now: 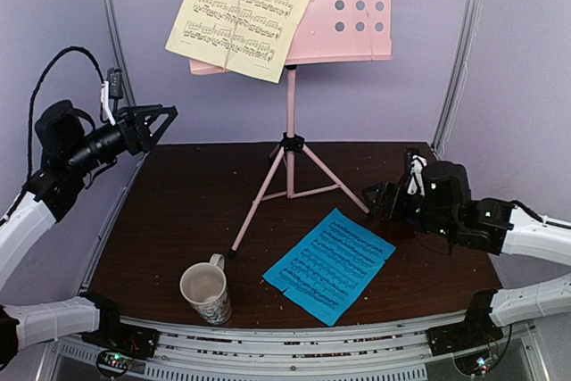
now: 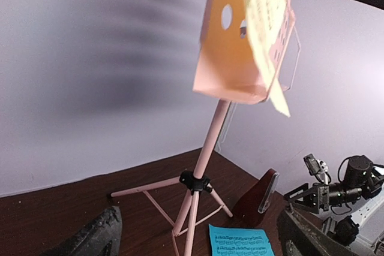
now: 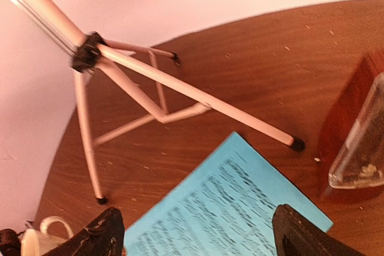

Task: Pack up the instrument practice props

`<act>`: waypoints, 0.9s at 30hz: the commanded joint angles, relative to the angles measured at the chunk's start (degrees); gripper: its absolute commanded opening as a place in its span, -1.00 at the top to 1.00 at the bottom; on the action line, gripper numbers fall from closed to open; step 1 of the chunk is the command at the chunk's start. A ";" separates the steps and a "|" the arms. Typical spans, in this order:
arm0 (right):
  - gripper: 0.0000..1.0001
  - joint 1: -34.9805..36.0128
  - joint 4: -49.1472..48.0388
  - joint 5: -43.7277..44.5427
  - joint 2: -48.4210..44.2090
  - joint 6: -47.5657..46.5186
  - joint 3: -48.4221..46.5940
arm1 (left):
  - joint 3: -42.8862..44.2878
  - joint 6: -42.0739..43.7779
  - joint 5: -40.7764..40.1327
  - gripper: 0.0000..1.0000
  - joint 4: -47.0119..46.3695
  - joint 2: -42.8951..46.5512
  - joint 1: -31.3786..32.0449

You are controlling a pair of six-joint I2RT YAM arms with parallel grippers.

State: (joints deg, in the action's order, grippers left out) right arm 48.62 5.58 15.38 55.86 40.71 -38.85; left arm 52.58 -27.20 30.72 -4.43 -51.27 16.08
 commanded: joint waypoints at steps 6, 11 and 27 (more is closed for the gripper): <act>-0.67 4.41 -3.02 -16.95 11.10 -9.78 -29.43 | 14.20 -5.31 5.58 -0.72 -3.77 -2.74 -0.38; -0.62 6.46 -4.95 -24.94 21.11 -10.98 -46.94 | 19.14 -5.64 5.68 -0.64 -2.15 -7.03 -0.41; -0.38 6.07 -2.01 -33.83 48.87 -6.21 -87.00 | 29.16 -4.54 6.44 -0.06 0.61 -15.37 -0.59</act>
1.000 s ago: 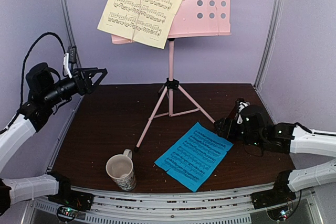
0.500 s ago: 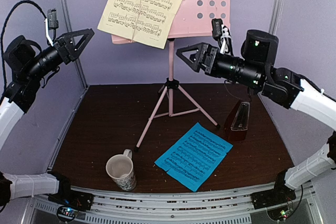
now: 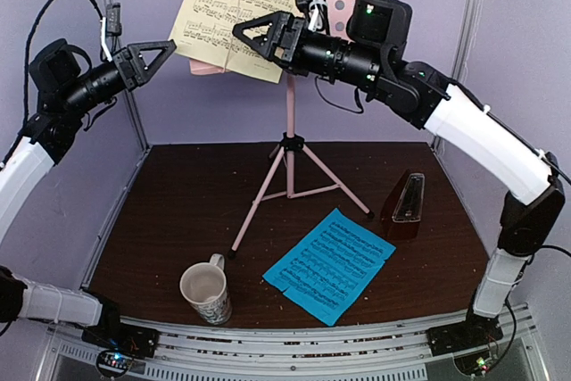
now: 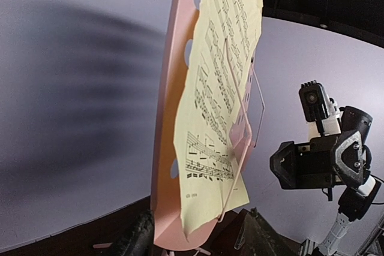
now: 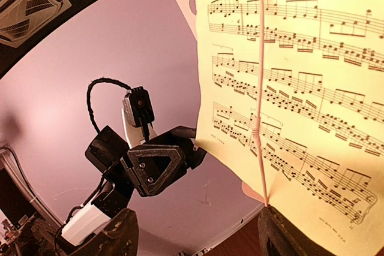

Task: Pack up the instrument practice props

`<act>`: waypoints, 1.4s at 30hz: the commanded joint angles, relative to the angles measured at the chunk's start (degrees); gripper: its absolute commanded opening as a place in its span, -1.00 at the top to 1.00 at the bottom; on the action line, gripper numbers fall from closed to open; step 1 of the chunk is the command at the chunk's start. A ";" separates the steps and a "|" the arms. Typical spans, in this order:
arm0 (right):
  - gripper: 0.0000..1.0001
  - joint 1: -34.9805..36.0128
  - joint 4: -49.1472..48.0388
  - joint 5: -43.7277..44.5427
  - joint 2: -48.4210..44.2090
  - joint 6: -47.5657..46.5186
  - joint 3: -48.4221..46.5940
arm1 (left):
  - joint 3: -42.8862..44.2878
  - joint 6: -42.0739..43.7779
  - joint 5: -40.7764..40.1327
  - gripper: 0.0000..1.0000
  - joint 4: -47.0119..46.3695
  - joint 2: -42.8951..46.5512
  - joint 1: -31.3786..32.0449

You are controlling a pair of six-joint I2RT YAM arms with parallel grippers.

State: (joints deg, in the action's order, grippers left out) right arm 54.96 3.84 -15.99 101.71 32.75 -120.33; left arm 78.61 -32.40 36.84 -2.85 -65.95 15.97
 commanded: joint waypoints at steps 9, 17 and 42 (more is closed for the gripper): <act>-0.14 -2.28 -8.09 -1.10 7.66 3.86 -8.41 | 7.26 1.88 -0.84 0.13 0.97 -4.78 -0.41; 0.11 -3.60 -16.44 -4.62 12.53 4.68 -12.01 | 8.58 -0.16 2.78 0.74 -0.30 -7.37 -0.41; 1.00 -5.26 -29.42 -9.28 17.06 -1.33 -14.19 | 7.62 -1.60 3.66 1.00 -2.36 -8.23 -0.42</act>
State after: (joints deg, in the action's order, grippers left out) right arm 49.47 -17.98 -22.39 120.49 34.59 -136.51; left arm 85.62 -33.43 40.36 -2.09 -73.87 15.84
